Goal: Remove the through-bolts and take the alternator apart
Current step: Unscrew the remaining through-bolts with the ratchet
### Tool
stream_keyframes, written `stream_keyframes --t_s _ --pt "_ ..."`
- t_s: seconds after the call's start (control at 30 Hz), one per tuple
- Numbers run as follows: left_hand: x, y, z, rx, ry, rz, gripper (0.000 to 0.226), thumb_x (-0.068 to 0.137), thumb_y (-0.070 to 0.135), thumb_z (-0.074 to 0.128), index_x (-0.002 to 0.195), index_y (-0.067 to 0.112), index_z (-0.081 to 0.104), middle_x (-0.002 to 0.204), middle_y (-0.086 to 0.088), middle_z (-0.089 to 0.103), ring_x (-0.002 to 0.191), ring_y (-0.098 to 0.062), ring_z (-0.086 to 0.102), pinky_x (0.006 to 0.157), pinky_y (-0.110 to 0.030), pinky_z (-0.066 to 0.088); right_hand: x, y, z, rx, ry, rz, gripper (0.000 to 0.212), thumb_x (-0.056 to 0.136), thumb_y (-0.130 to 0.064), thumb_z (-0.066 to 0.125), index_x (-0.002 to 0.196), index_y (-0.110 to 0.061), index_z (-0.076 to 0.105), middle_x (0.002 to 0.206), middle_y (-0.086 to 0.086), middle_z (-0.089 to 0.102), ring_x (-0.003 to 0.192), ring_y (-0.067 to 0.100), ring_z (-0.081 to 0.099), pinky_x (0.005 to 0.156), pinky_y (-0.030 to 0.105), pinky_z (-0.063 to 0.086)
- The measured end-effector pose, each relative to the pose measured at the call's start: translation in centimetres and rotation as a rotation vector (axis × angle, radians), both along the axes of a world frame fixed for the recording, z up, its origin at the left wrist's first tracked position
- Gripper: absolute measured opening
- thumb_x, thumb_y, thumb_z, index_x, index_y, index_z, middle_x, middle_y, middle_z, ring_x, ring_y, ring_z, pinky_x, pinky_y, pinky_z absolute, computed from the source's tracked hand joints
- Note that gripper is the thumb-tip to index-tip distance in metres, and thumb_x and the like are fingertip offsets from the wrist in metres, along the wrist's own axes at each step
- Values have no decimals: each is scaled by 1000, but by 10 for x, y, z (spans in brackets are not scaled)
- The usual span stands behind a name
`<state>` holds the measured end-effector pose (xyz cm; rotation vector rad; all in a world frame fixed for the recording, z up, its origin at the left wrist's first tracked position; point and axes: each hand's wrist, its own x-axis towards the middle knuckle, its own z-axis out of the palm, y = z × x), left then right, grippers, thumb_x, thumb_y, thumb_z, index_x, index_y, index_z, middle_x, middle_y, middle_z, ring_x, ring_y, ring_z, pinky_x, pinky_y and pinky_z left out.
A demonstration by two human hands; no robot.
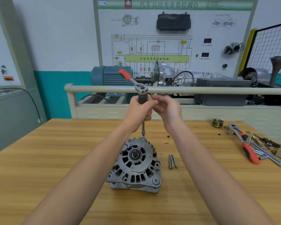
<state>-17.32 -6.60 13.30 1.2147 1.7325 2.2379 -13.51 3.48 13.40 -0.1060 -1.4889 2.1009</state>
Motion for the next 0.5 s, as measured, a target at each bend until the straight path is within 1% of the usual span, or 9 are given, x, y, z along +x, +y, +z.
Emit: stream_keyframes --t_s 0.07,0.13,0.2,0.23,0.33,0.4,0.43,0.47,0.5 --pt "0 1 1 -35 -10 -11 42 88 -7 51 56 16 36 42 7 29 36 -10 22 41 -19 23 -9 -1 39 93 -61 212 33 98 -28 42 95 -4 65 83 9 74 85 25 69 75 32 52" --pt "0 1 2 -76 -11 -38 42 87 -7 51 57 16 33 41 8 28 36 -10 22 41 -20 23 -16 -5 70 216 -159 475 48 96 -42 41 113 0 58 95 17 73 93 30 69 79 35 53" --pt "1 0 3 -90 -5 -67 40 83 -5 54 57 15 32 41 8 27 36 -10 21 42 -19 22 -19 -10 87 265 -192 638 48 91 -41 52 116 0 53 100 18 72 93 29 70 84 37 55" --pt "1 -1 3 -91 -5 -80 37 80 -2 55 56 15 31 41 8 27 36 -10 20 42 -19 22 -21 -11 90 225 -179 666 43 88 -36 58 112 -1 53 99 17 72 89 28 70 85 37 56" --pt "1 -6 4 -104 -8 -88 36 77 2 56 53 15 32 40 7 26 37 -11 20 44 -19 22 -21 -13 89 -82 -95 625 17 89 -21 62 85 -5 61 77 8 70 67 19 68 74 32 55" --pt "0 -9 4 -110 -10 -59 40 84 -4 54 55 14 32 40 7 27 37 -11 20 44 -20 22 -16 -11 85 -364 13 535 31 89 -16 60 59 -10 59 56 0 60 50 13 58 67 28 49" --pt "-1 -9 4 -105 -16 -37 41 86 -6 51 56 13 32 40 7 28 37 -11 20 44 -21 22 -12 -8 83 -519 94 486 35 89 -12 60 54 -11 54 50 -3 53 43 11 52 61 25 48" --pt "-1 -10 4 -94 -27 -13 41 88 -7 49 57 13 33 40 6 28 37 -11 20 43 -21 22 -6 -5 82 -641 184 431 35 90 -9 58 56 -12 50 46 -4 47 39 9 47 53 22 45" --pt "-1 -9 4 -78 -41 10 40 88 -7 49 57 13 33 41 6 28 37 -11 20 43 -21 22 3 -3 80 -700 273 368 35 91 -7 57 58 -14 47 44 -5 42 36 8 41 46 19 41"
